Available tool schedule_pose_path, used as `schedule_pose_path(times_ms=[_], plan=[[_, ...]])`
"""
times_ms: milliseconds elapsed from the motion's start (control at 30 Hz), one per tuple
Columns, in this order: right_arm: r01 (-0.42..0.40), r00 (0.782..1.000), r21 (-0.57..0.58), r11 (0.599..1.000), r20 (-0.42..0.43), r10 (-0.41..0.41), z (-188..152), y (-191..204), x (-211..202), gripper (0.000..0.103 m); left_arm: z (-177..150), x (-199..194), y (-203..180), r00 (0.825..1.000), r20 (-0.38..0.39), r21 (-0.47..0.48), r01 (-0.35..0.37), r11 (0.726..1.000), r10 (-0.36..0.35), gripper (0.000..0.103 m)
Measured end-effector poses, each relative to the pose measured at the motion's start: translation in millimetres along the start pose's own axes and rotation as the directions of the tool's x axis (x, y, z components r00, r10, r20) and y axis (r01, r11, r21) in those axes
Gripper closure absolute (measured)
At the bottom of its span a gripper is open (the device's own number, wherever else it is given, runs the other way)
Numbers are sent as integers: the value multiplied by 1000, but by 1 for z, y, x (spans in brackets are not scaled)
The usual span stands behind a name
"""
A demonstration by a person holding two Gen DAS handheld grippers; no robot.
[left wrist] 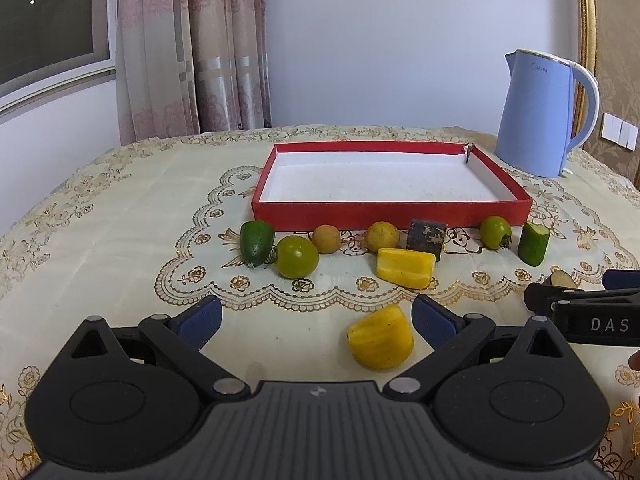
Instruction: Organize fruits
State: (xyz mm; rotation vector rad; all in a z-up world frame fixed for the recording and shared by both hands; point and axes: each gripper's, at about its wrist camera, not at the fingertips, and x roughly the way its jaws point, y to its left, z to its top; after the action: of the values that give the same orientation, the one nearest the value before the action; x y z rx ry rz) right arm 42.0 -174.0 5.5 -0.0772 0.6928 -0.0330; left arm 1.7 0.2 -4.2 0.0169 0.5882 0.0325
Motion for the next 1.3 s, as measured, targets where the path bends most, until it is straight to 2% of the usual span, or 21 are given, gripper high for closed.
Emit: schedule_pose_path(times_ms=[433, 633, 800, 933, 967, 1033, 1133, 1300], plan=[[-7, 1000, -7, 1000, 17, 7, -1, -3, -3, 0, -3, 2, 3, 1000, 3, 13, 8, 1000, -8, 1], [-12, 1000, -10, 1000, 13, 12, -2, -5, -1, 0, -3, 8, 2, 999, -15, 10, 34, 999, -34, 1], [-8, 1000, -15, 1000, 18, 8, -3, -7, -1, 0, 0, 13, -10, 990, -42, 40, 135, 990, -134, 1], [-1, 1000, -26, 1000, 25, 2, -4, -9, -1, 0, -1, 22, -18, 989, -64, 67, 140, 988, -135, 3], [0, 1000, -29, 1000, 28, 0, -4, -10, -1, 0, -2, 24, -18, 989, -66, 67, 139, 988, -135, 5], [-3, 1000, -27, 1000, 31, 3, -4, -11, -2, 0, -3, 28, -18, 986, -84, 68, 148, 987, -142, 21], [-8, 999, -21, 1000, 32, 9, -3, -13, -2, 0, -4, 35, -19, 982, -123, 69, 154, 986, -145, 40], [-15, 999, -27, 1000, 32, 15, -4, -12, -1, 0, -6, 40, -22, 981, -139, 88, 146, 985, -133, 52]])
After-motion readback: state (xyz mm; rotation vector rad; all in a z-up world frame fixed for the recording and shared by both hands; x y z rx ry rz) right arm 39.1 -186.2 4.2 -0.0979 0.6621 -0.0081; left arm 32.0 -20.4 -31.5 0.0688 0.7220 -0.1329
